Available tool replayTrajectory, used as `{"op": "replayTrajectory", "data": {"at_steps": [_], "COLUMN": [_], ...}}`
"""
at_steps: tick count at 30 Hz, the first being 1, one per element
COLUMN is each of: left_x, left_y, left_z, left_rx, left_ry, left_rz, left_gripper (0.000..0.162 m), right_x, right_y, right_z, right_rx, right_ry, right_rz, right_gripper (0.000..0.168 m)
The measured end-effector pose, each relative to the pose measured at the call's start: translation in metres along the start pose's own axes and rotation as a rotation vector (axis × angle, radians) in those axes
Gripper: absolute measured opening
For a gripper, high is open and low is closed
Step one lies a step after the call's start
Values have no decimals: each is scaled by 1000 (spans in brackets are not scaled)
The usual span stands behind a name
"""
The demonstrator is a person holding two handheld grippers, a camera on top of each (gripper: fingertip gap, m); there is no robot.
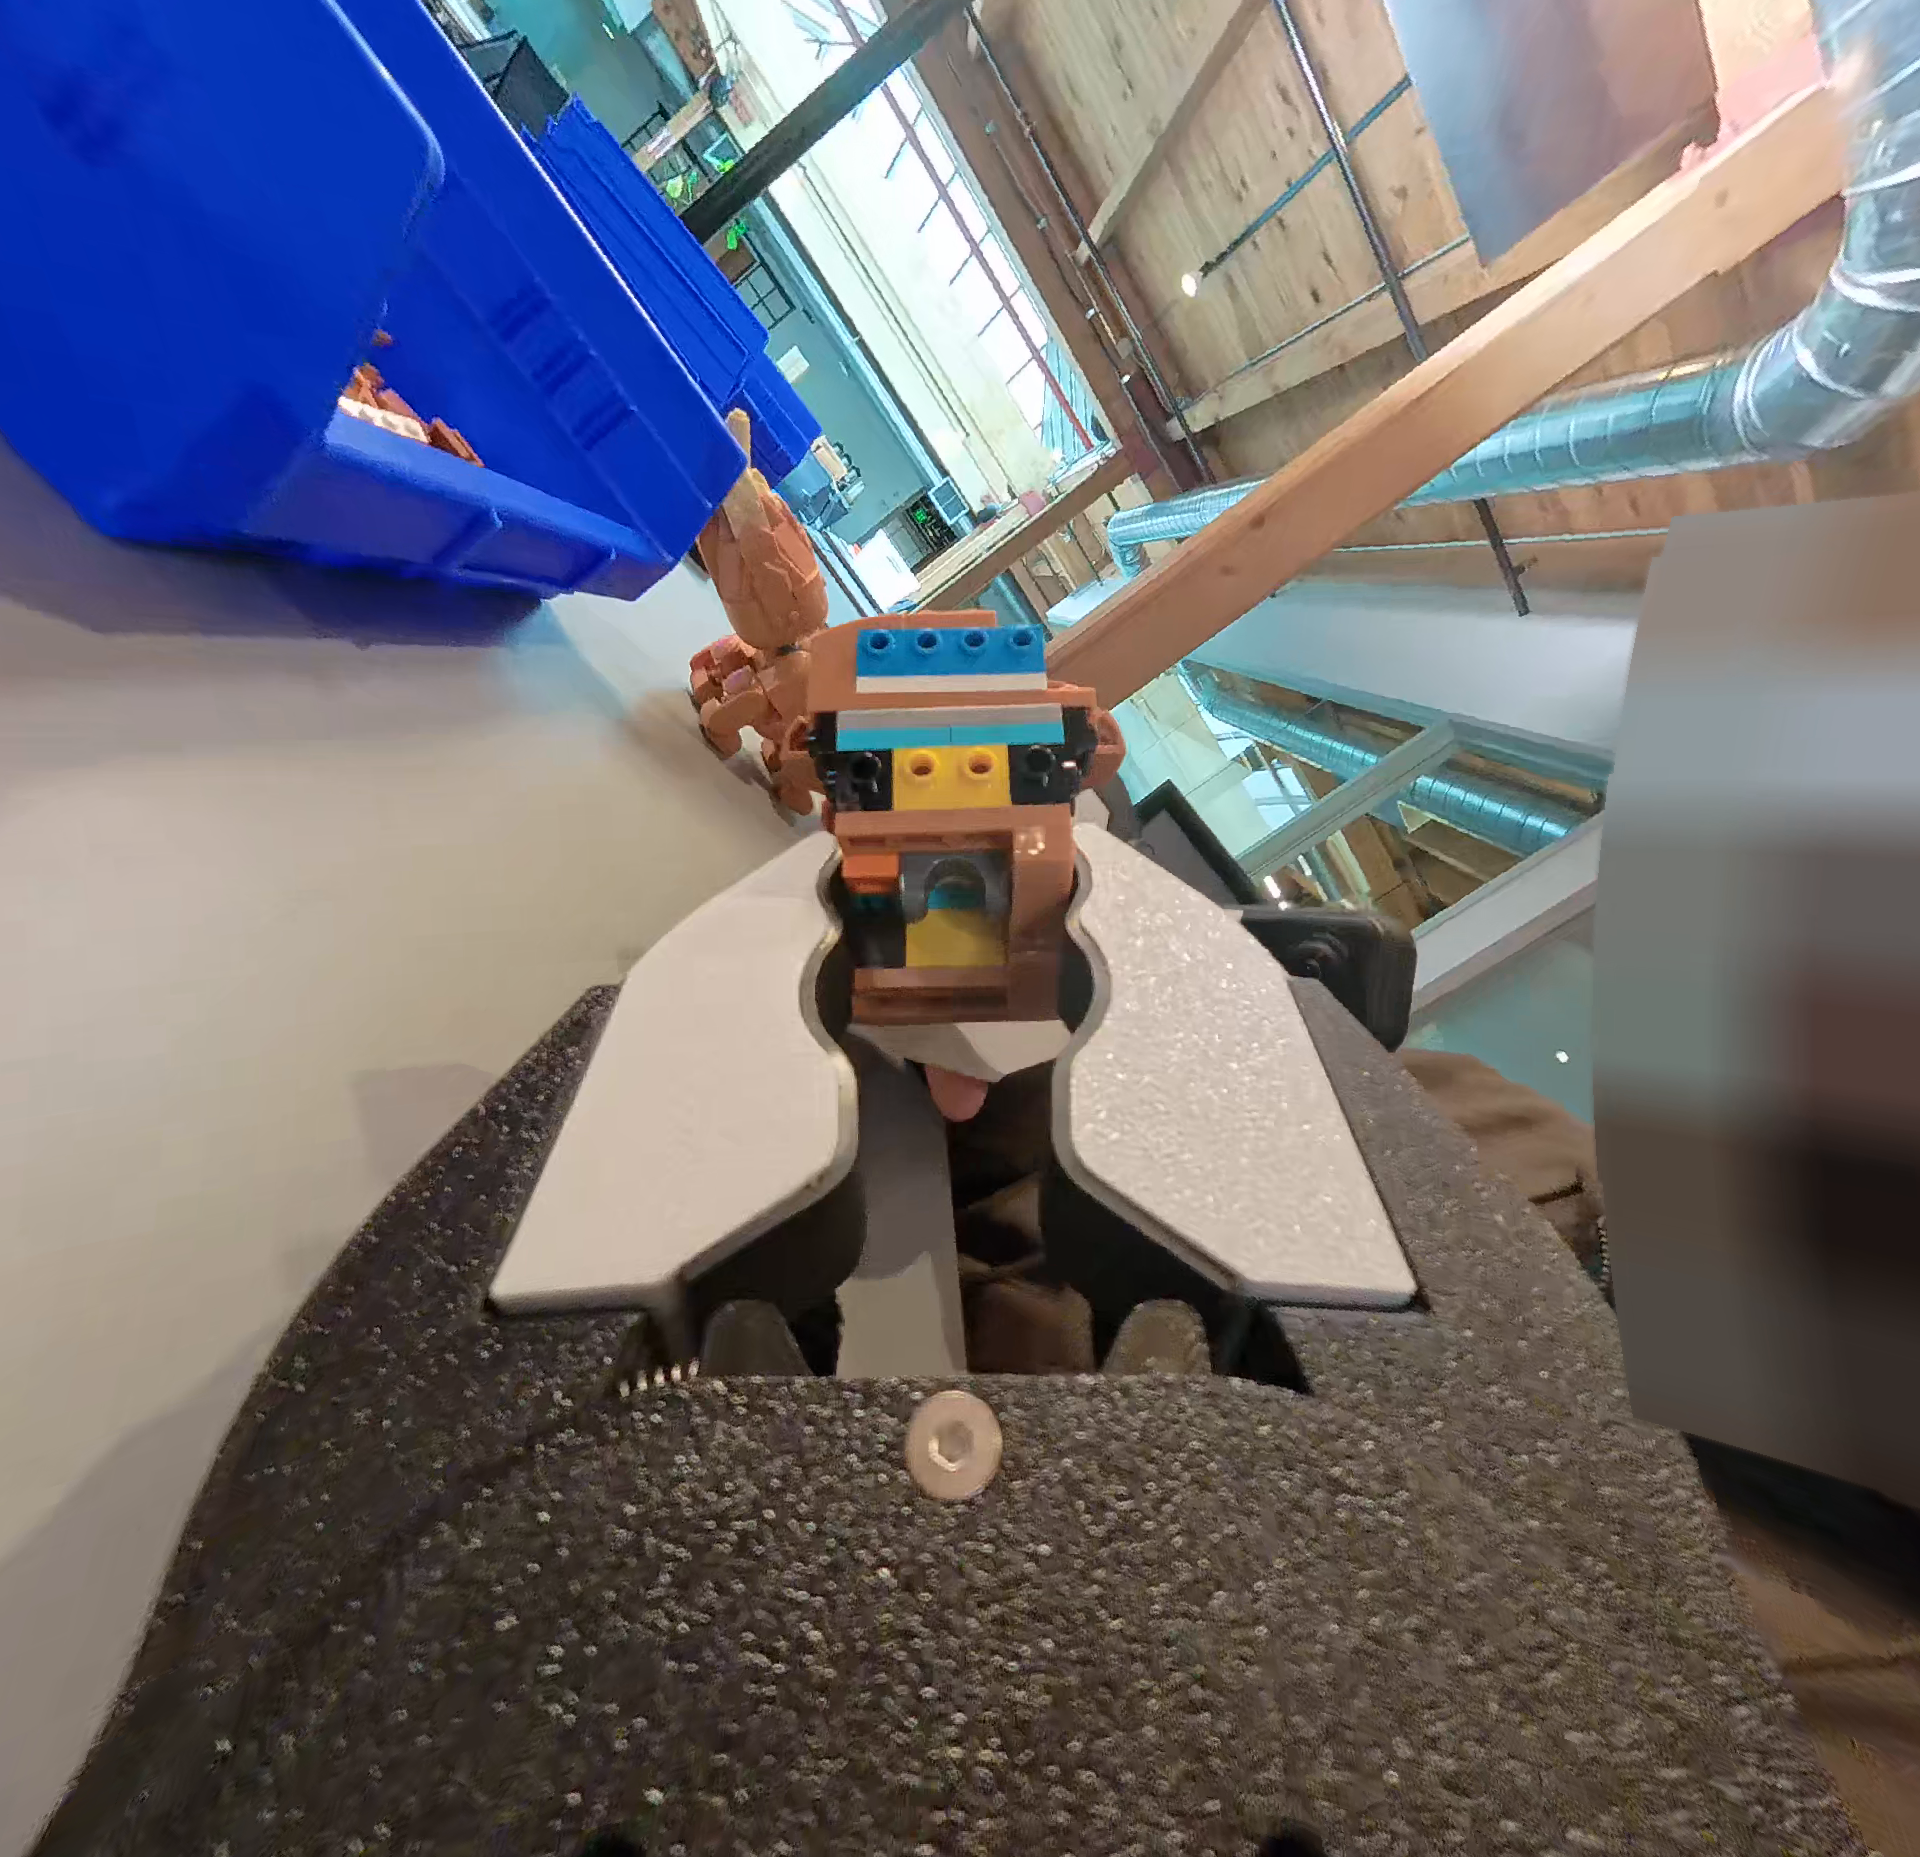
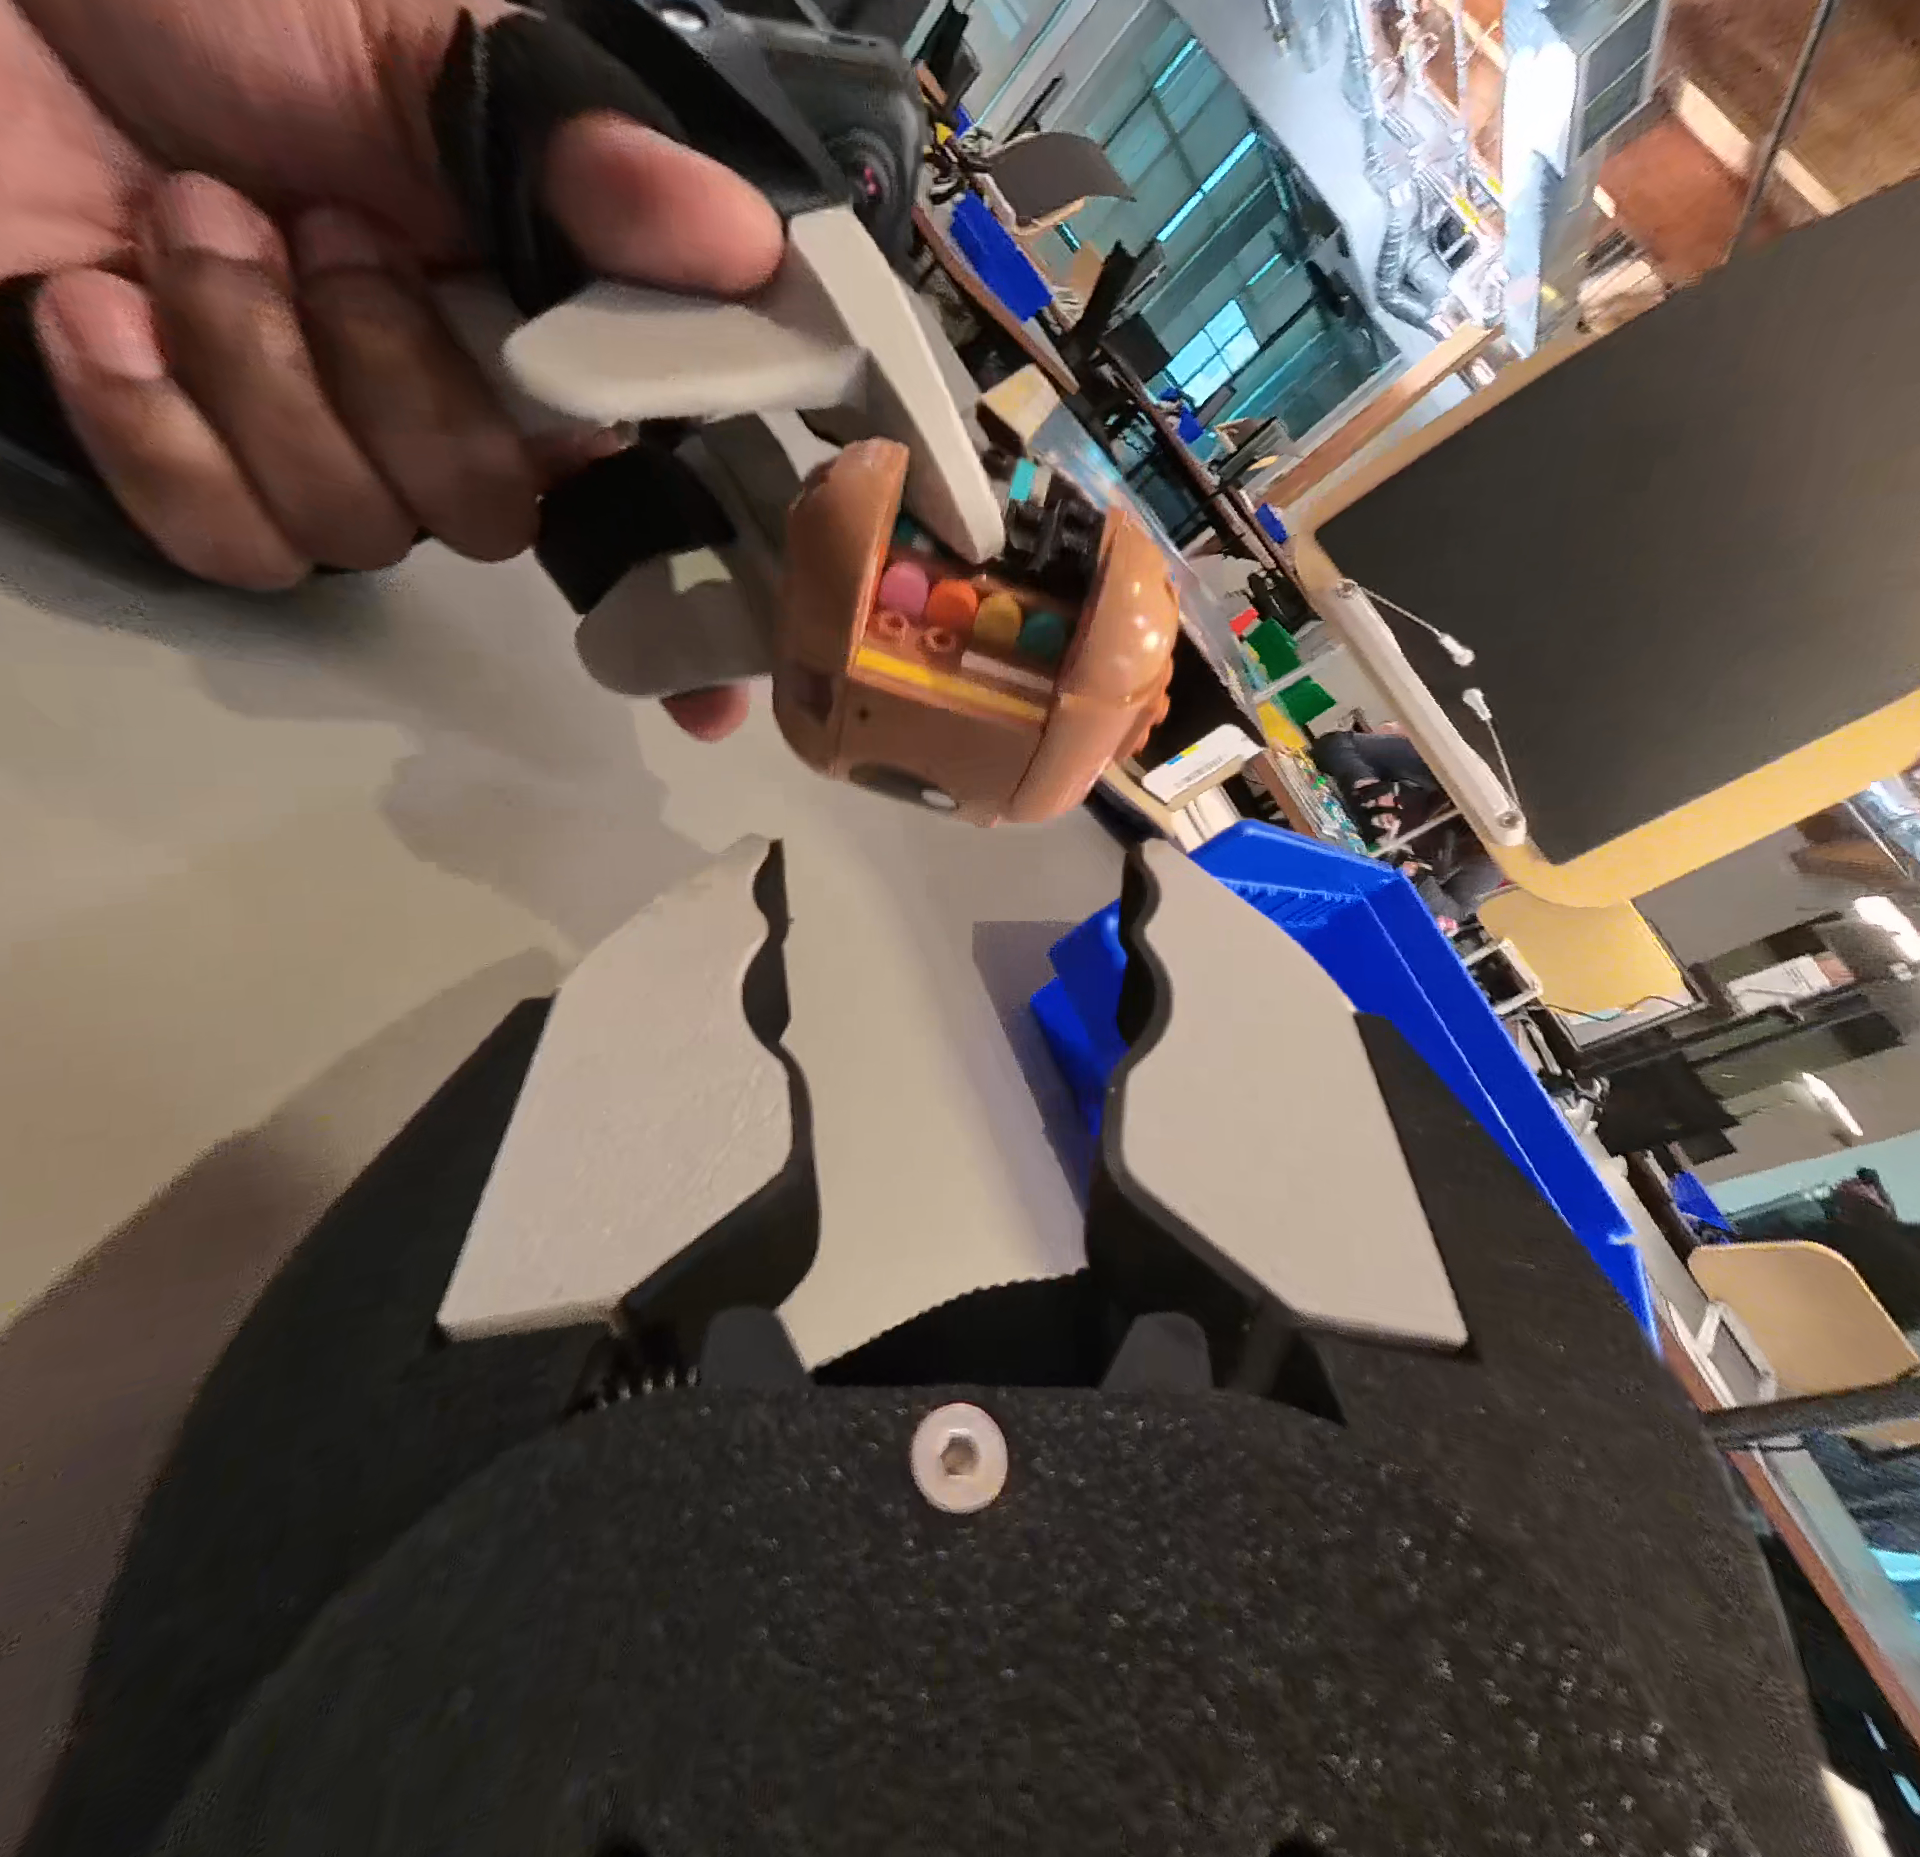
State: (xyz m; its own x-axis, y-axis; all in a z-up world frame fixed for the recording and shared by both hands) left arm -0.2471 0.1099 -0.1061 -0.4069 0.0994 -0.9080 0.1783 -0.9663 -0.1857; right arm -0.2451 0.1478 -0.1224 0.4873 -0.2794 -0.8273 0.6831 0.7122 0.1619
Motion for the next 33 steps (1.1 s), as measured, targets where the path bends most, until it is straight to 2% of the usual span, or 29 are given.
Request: {"op": "replayTrajectory", "data": {"at_steps": [6, 11, 15, 19, 21, 25, 28, 31, 33], "left_x": [-3, -6, -5, -8, -5, -11, -13, -6, -6], "left_y": [-19, -30, -30, -22, -15, 5, 11, 7, 3], "left_z": [-12, -22, -25, -26, -23, -9, -12, -26, -30], "left_rx": [-2, 15, 31, 53, 39, -10, 63, 210, 233], "left_ry": [96, 140, 98, -8, -121, -448, -798, -1147, -1359], "left_rz": [-61, -100, -81, -41, 30, 180, 333, 452, 480], "left_gripper": [37, 37, 38, 51, 60, 62, 67, 71, 72], "right_x": [-4, -7, -4, 2, 6, 14, 20, 24, 28], "right_y": [-10, -8, -6, -6, -6, -5, -4, -3, -3], "right_z": [7, 10, 10, 8, 6, 1, 1, 3, 0], "right_rx": [-13, -61, -74, -76, -58, -30, -18, -11, 14], "right_ry": [-177, -253, -269, -349, -398, -520, -625, -768, -846], "right_rz": [-7, 9, 50, 138, 198, 318, 410, 503, 556], "right_gripper": [88, 82, 82, 82, 81, 81, 82, 82, 82]}}
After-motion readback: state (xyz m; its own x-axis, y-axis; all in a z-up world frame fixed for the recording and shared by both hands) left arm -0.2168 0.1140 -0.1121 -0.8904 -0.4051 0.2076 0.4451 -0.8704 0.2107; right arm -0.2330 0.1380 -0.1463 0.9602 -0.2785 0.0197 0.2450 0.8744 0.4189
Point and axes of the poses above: each gripper's, where its closed fingertips meet, y back along the fingers, z out of its top, x = y × z across the jaws, the point moved 1 cm from there along y, back along the fingers, and after that the axes turned 12 degrees about y, right-handed, at the moved point
